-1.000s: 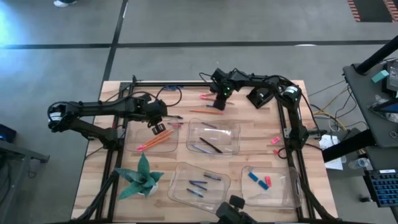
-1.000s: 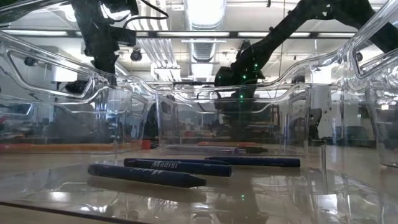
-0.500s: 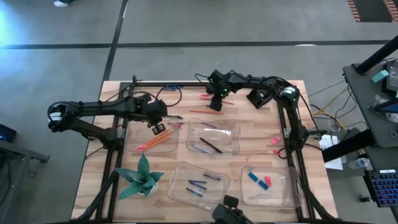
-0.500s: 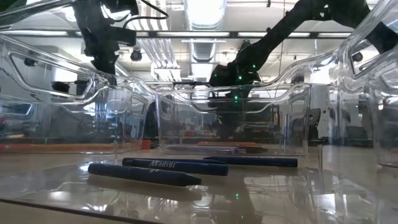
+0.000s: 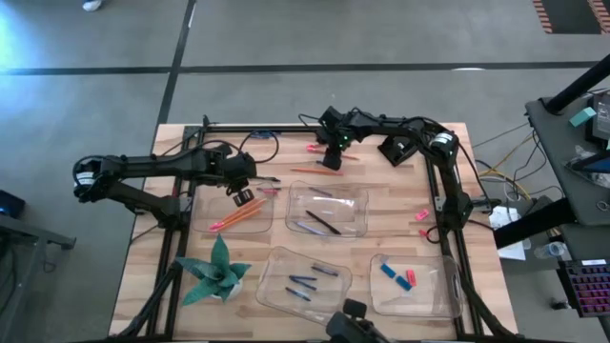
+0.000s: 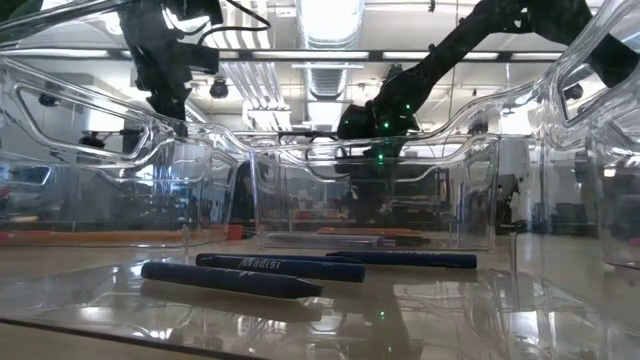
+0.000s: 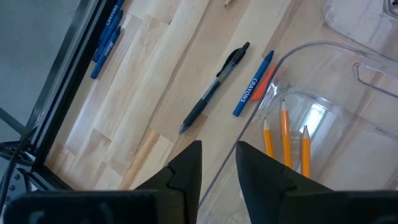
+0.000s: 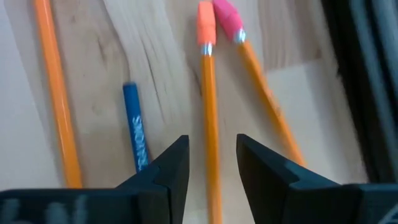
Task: Sort crayons/erasers/pens/pencils in bins
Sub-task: Put the orange pencil into the top left transparent bin
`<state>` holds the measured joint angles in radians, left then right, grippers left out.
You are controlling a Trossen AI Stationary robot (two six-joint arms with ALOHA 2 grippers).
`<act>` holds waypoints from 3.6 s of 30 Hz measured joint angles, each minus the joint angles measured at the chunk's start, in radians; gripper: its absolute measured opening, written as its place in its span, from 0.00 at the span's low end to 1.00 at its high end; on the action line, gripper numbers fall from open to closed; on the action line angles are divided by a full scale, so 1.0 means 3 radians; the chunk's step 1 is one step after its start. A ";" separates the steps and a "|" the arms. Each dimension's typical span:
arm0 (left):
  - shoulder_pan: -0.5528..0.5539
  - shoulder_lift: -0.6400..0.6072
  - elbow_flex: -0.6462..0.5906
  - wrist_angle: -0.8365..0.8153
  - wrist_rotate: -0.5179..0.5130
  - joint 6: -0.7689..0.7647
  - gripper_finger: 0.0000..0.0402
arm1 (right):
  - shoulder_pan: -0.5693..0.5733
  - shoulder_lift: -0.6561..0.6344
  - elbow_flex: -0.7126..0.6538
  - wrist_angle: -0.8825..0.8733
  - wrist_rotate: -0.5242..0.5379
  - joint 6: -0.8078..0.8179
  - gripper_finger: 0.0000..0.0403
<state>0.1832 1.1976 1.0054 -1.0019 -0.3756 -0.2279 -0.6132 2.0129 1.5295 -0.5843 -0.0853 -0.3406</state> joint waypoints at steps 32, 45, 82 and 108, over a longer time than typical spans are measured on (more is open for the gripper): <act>0.0000 0.0000 0.0000 0.0062 -0.0001 -0.0001 0.21 | -0.0095 0.0220 0.0049 -0.0426 0.0025 -0.0004 0.05; -0.0001 0.0001 0.0000 0.0079 0.0000 -0.0001 0.21 | -0.0108 0.0044 0.0034 -0.0379 -0.0217 -0.0053 0.03; 0.0304 -0.1387 -0.2121 0.4738 0.0253 0.1328 0.21 | 0.0274 -0.0792 -0.0133 0.1217 -0.0878 0.0114 0.03; 0.0306 -0.0793 -0.2159 0.5572 0.0871 0.0814 0.36 | 0.1035 -0.0793 -0.0116 0.2089 -0.0877 0.0181 0.03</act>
<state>0.2749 0.9598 0.3576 0.6696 -0.1143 0.0165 -0.3028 1.7748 1.4948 0.0425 -0.3485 -0.2863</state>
